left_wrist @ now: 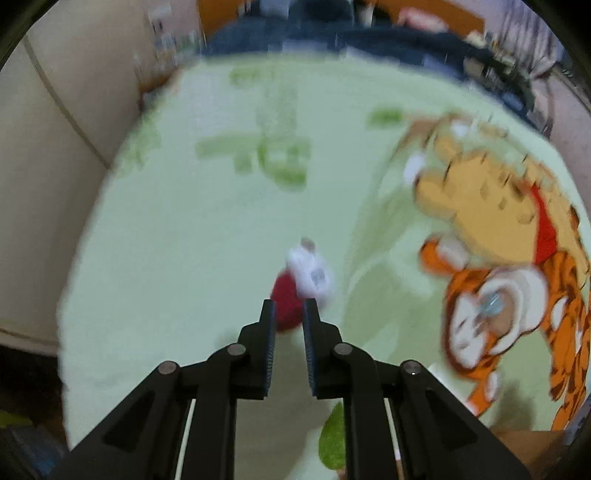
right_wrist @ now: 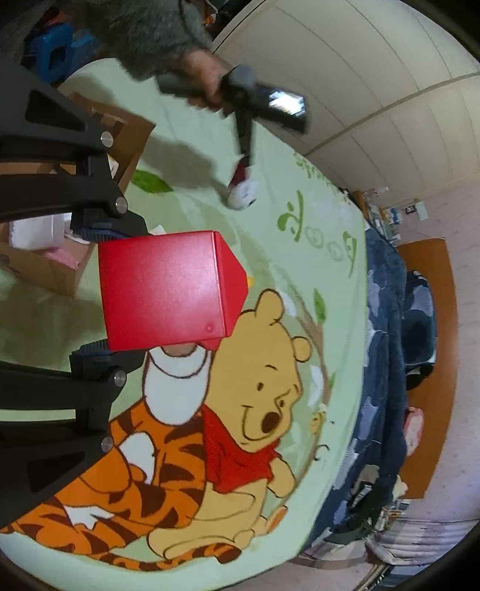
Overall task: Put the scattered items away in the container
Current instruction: 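Carry the plush and red box toward the cardboard box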
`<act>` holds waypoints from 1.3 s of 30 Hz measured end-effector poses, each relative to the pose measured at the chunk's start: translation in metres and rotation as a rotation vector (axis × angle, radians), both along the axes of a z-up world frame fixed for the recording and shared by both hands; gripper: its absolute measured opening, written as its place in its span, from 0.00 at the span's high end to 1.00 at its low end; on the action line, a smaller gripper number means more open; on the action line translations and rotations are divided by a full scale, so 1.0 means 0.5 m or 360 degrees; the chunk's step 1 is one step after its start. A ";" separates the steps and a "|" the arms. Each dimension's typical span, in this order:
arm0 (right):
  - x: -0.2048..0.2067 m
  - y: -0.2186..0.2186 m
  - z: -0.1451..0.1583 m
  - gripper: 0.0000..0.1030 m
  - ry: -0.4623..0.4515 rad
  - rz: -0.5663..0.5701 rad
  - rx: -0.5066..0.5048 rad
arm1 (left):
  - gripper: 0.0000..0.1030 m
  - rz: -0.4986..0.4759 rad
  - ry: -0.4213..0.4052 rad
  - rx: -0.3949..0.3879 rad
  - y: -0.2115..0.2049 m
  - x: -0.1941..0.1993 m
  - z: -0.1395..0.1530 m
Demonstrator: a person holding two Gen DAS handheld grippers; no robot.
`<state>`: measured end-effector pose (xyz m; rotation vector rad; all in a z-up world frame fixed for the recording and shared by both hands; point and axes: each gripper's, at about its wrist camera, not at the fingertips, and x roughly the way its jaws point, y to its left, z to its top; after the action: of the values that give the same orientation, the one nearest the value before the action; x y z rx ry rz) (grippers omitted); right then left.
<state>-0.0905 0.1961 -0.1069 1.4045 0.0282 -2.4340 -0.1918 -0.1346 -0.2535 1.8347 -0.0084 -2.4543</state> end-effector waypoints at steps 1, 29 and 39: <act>-0.005 0.004 -0.010 0.60 -0.0014 -0.0002 -0.0008 | 0.83 0.0007 -0.0076 -0.0056 -0.002 0.007 -0.049; -0.061 0.013 -0.048 0.60 -0.0074 -0.0047 -0.0039 | 0.72 -0.0271 -0.0191 0.0012 0.002 -0.015 -0.143; -0.028 0.004 -0.003 0.60 -0.0046 -0.0070 -0.0010 | 0.72 -0.0081 0.0064 -0.0158 0.051 0.112 0.132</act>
<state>-0.1043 0.1980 -0.1086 1.4522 -0.0176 -2.4460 -0.1356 -0.1094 -0.1876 1.7659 -0.1736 -2.4755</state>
